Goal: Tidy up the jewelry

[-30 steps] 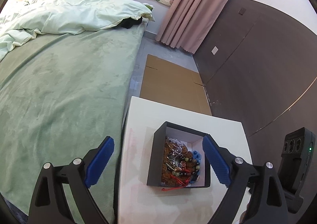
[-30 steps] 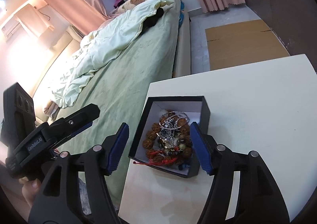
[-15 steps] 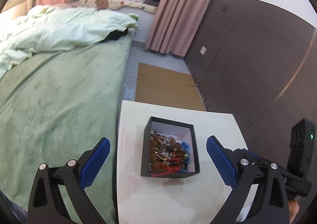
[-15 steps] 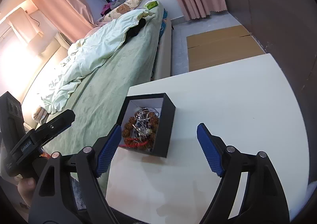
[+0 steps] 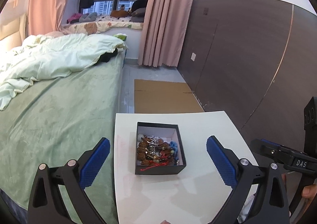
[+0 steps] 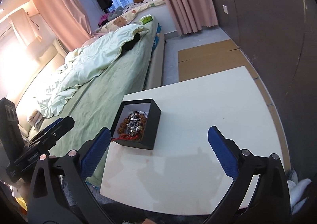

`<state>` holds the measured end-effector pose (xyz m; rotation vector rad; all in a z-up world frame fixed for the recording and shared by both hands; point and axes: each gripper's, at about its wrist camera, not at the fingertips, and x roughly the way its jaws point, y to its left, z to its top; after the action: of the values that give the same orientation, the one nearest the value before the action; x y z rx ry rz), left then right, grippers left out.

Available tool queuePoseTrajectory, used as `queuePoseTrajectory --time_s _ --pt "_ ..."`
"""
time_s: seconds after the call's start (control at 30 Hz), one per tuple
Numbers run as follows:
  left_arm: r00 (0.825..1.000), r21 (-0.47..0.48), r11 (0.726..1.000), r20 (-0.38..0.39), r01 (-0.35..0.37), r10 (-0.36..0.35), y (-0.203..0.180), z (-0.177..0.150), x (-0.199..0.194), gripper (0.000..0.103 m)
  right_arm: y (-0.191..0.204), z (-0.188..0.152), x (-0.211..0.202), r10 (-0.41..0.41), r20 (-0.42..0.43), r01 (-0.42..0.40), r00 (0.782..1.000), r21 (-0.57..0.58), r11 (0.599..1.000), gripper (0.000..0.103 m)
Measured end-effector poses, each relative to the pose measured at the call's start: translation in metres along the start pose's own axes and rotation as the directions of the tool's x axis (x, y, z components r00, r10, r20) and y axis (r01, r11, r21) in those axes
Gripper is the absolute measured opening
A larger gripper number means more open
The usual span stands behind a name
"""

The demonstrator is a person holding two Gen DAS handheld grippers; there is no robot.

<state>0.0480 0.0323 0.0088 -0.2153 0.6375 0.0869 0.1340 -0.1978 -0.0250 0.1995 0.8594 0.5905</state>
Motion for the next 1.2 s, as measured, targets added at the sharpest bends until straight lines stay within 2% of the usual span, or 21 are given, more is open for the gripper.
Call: queuePoseTrajectory --time_s 0.27,0.5,1.2 --pt "1.000 0.043 0.999 0.019 0.001 -0.001 -0.018 -0.011 -0.010 0.095 -0.009 -0.008 -0.024 -0.013 0.036 0.012 0.999 0.023 1.000 0.098" --pt "0.999 0.049 0.999 0.034 0.003 -0.005 -0.019 -0.017 -0.016 0.095 -0.010 -0.016 -0.035 -0.013 0.038 0.012 0.999 0.015 1.000 0.098" --pt "0.997 0.003 1.000 0.072 0.016 -0.017 -0.010 -0.020 -0.034 0.095 -0.008 -0.025 -0.035 -0.032 0.028 0.032 0.999 0.001 1.000 0.098"
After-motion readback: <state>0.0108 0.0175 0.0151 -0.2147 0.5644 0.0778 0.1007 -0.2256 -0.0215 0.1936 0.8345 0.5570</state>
